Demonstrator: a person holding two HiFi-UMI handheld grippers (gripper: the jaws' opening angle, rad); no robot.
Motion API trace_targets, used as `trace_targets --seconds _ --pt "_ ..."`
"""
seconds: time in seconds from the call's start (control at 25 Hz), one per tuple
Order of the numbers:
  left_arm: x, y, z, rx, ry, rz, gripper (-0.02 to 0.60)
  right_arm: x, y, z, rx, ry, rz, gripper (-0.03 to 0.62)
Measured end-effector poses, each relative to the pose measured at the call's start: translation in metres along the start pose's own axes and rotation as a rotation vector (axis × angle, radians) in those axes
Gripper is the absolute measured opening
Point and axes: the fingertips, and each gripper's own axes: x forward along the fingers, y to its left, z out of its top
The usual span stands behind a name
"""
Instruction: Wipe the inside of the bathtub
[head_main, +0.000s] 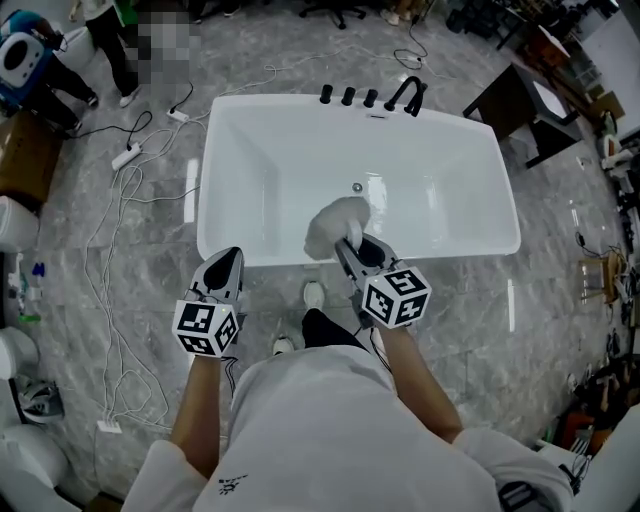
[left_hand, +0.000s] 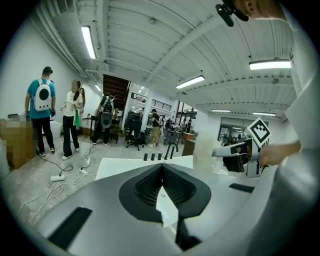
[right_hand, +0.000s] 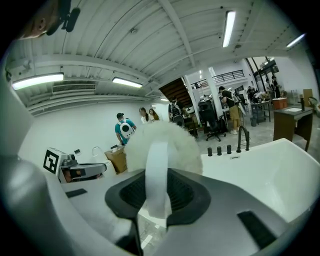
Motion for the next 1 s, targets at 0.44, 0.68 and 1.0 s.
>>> trace_targets --seconds 0.44,0.68,1.0 --pt "0.106 -0.004 0.033 0.003 0.029 0.077 0.012 0.068 -0.080 0.043 -0.013 0.046 0.104 0.098" --pt "0.139 0.006 0.042 -0.002 0.032 0.114 0.012 0.108 -0.097 0.042 -0.008 0.086 0.160 0.098" --pt "0.152 0.029 0.035 -0.025 0.057 0.156 0.012 0.151 -0.107 0.040 0.009 0.114 0.191 0.098"
